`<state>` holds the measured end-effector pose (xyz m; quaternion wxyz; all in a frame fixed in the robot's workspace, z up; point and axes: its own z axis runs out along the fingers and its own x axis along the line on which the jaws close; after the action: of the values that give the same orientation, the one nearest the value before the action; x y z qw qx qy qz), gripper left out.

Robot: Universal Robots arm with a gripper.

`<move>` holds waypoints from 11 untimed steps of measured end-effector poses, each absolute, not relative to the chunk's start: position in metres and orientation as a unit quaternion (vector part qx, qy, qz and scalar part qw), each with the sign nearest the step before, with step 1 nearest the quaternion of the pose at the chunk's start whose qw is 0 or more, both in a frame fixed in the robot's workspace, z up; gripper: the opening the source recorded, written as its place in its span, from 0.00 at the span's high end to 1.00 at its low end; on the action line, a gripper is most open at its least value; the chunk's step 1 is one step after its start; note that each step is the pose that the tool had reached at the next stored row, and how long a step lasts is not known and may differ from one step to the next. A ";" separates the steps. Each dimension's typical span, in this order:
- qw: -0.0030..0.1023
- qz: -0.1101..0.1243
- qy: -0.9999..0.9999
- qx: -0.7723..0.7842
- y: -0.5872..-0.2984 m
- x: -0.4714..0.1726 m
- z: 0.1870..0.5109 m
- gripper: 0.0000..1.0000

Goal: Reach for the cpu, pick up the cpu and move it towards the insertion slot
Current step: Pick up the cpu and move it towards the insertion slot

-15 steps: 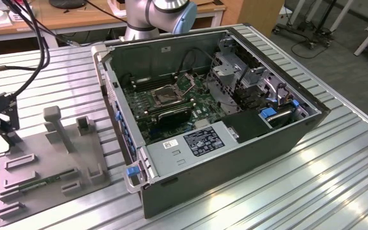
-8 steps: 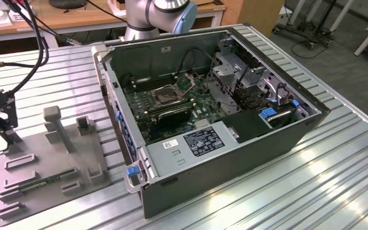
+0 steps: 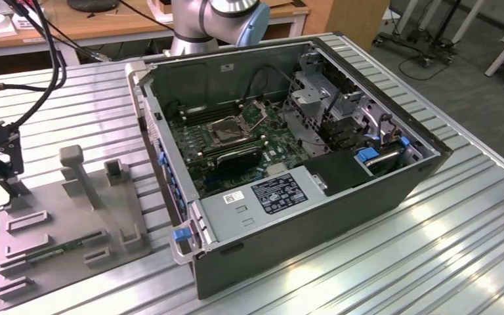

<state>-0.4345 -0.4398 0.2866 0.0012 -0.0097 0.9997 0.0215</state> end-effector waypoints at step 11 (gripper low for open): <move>0.001 0.021 1.000 -0.010 -0.440 -0.435 0.291 0.46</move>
<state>-0.4345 -0.4398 0.2914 0.0012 -0.0096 0.9997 0.0214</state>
